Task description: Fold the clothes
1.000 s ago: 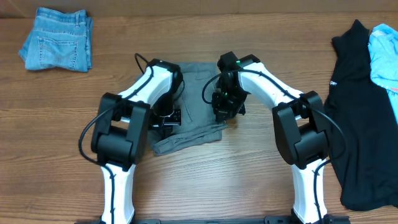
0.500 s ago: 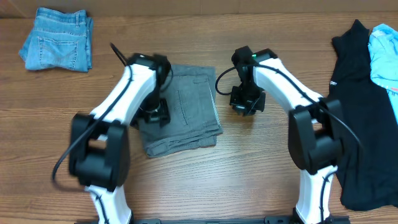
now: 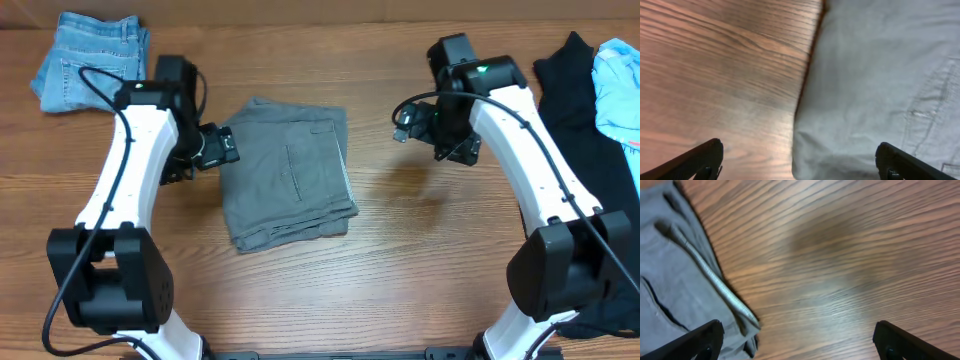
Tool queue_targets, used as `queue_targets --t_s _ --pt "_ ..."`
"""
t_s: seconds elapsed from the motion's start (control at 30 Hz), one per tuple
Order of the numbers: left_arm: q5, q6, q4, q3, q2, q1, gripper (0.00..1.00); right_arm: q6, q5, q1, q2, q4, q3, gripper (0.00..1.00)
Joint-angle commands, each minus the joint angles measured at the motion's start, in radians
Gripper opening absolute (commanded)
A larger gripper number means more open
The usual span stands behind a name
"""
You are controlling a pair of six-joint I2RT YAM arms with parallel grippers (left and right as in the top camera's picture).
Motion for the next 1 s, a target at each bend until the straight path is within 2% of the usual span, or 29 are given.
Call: queue_targets --t_s 0.0,0.13,0.23,0.47,0.8,0.9,0.93,0.97 --pt "0.133 0.088 0.04 -0.059 0.038 0.032 1.0 -0.007 0.011 -0.053 -0.003 0.006 0.01 1.0" --pt "0.145 0.094 0.106 -0.129 0.056 0.032 1.0 -0.013 0.009 -0.085 -0.003 0.008 0.01 1.0" --pt "0.146 0.076 0.167 -0.188 0.06 0.032 1.0 -0.072 -0.014 -0.092 -0.003 0.008 0.01 1.0" --pt "0.155 0.076 0.286 -0.281 0.066 0.032 1.0 -0.072 -0.015 -0.092 -0.003 0.023 0.01 1.0" --pt "0.28 0.169 0.42 -0.299 0.186 0.031 0.98 -0.072 -0.015 -0.092 -0.003 0.024 0.01 1.0" --pt "0.286 0.196 0.456 -0.299 0.23 0.031 0.87 -0.086 -0.015 -0.092 -0.003 0.023 0.01 1.0" --pt "0.286 0.202 0.466 -0.299 0.238 0.031 0.8 -0.089 -0.015 -0.092 -0.003 0.022 0.01 1.0" --pt "0.284 0.208 0.474 -0.299 0.241 0.03 0.63 -0.09 -0.015 -0.092 -0.003 0.021 0.01 1.0"
